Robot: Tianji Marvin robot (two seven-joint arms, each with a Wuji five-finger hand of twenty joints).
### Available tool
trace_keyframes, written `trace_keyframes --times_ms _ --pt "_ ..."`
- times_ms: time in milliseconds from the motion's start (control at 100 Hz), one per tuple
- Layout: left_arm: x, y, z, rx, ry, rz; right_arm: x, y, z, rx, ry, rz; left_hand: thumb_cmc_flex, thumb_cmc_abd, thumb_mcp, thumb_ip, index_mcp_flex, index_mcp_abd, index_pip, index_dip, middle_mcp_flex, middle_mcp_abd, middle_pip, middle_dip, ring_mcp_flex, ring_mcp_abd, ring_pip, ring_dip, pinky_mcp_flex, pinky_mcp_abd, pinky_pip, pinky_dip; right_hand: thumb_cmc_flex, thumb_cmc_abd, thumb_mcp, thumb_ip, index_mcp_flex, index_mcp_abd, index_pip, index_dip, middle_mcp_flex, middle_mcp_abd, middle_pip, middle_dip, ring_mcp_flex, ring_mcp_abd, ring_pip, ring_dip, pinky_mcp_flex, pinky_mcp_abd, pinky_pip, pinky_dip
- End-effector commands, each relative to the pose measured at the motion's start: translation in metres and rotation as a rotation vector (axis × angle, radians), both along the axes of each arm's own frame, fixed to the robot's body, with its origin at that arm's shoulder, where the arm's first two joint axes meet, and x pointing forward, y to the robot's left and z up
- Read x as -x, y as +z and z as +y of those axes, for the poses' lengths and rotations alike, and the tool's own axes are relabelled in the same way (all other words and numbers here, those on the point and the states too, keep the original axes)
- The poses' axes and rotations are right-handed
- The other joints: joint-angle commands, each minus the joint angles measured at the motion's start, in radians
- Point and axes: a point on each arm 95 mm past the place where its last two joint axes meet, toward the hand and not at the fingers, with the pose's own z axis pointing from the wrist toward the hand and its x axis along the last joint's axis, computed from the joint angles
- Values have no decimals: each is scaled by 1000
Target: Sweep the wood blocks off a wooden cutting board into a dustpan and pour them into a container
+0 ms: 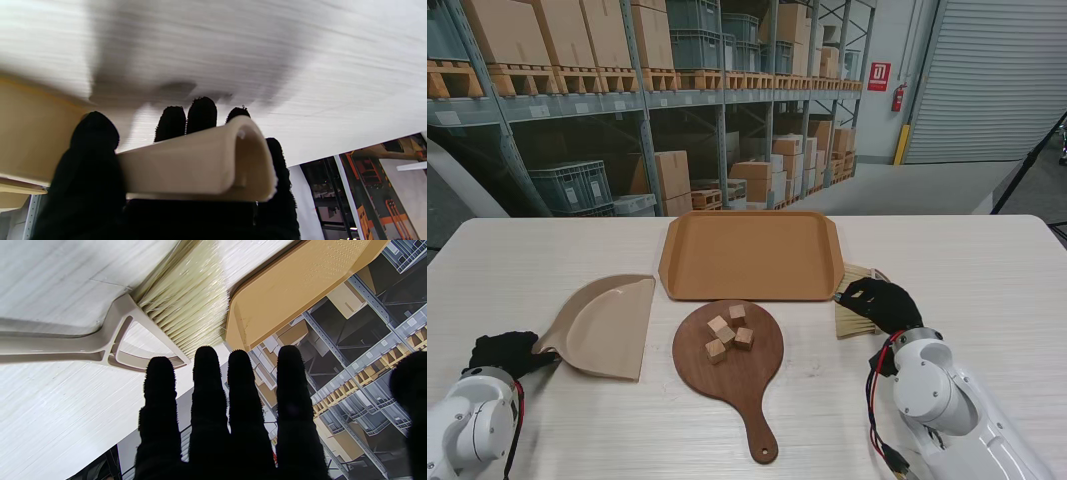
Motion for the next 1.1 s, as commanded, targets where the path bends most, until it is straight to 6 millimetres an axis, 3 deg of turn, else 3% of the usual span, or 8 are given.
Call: trace_keyframes --times_ms 0,200,450,680,780,1090 --pt "0 -3 -4 18 11 10 3 -4 3 -6 10 20 71 47 4 -20 33 -40 74 39 51 -28 78 46 78 -52 62 32 18 28 49 49 10 17 -20 25 21 3 13 -3 24 5 23 16 22 5 24 14 3 39 8 26" --pt "0 -6 -7 58 31 -16 3 -5 4 -13 7 27 102 96 4 -19 84 -56 244 140 141 -49 252 137 155 -64 231 101 62 30 125 93 14 25 -21 25 23 2 14 -4 25 6 23 17 24 6 26 15 4 39 11 26" --pt "1 -8 -10 119 62 -42 5 -7 4 -20 2 32 154 185 -1 -18 104 -9 407 273 207 -62 468 223 215 -64 430 170 90 46 205 141 21 34 -20 26 27 3 16 -4 28 6 24 17 24 6 27 16 6 40 15 26" --pt "6 -10 -12 124 72 -88 6 -9 3 -26 -3 39 152 203 4 -8 166 12 508 380 333 -88 655 272 381 -69 665 215 225 68 352 214 23 39 -14 26 31 4 17 -4 30 9 24 17 27 9 30 17 7 41 18 26" --pt "9 -10 -12 112 64 -108 7 -9 4 -29 -4 41 157 201 8 -5 186 12 524 393 365 -94 680 282 427 -71 704 220 263 73 379 222 23 40 -12 26 32 6 17 -4 31 9 24 17 26 11 30 17 9 40 21 27" --pt "23 -5 -16 98 46 -186 7 -11 4 -31 -6 45 179 202 15 0 180 29 532 410 361 -93 690 291 420 -74 708 218 254 75 374 219 23 42 -3 26 35 6 18 -4 32 10 25 17 28 12 32 17 11 40 28 28"
